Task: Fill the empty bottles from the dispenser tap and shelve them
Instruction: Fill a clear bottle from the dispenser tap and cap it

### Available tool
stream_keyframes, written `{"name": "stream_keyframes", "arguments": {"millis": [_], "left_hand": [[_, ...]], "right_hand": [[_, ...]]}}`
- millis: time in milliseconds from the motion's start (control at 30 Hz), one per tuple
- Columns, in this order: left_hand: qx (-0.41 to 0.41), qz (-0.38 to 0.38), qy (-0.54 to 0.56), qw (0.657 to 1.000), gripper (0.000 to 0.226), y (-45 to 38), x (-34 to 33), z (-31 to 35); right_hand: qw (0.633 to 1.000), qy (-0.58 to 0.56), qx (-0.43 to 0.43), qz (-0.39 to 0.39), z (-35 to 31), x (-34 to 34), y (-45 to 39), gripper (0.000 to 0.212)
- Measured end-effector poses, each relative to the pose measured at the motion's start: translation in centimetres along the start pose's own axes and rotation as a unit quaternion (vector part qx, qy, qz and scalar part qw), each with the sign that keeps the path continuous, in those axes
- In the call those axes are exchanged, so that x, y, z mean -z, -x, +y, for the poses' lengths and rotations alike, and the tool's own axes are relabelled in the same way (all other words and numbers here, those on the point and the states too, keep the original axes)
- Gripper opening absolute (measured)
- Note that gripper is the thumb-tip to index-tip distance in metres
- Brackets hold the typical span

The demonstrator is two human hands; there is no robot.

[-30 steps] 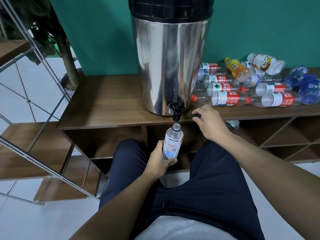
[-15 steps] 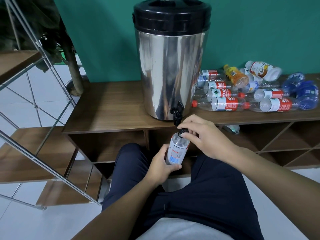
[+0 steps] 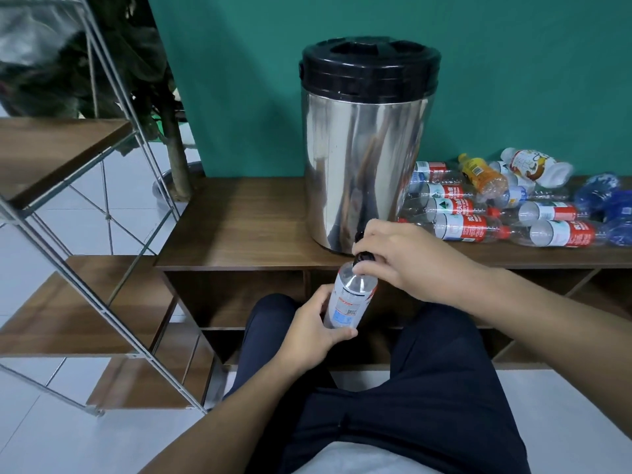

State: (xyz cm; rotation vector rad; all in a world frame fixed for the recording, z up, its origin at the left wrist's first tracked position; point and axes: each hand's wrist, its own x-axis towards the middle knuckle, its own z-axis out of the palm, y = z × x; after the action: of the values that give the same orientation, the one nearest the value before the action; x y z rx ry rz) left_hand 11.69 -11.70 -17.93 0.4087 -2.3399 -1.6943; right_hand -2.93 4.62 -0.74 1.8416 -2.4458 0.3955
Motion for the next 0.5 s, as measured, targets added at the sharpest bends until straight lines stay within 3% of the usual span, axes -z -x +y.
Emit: {"name": "stream_keyframes", "arguments": {"millis": [133, 300, 500], "left_hand": [[0.001, 0.042, 0.005, 0.999, 0.066, 0.4, 1.0, 0.5], [0.005, 0.07, 0.007, 0.997, 0.069, 0.7, 2.0, 0.6], [0.014, 0.066, 0.002, 0.998, 0.067, 1.2, 3.3, 0.4]], "right_hand": [[0.999, 0.015, -0.035, 0.014, -1.6, 0.3, -1.7, 0.042], [0.997, 0.059, -0.041, 0.008, -4.0, 0.5, -3.2, 0.063], [0.999, 0.015, 0.042, -0.002, -3.6, 0.8, -3.9, 0.026]]}}
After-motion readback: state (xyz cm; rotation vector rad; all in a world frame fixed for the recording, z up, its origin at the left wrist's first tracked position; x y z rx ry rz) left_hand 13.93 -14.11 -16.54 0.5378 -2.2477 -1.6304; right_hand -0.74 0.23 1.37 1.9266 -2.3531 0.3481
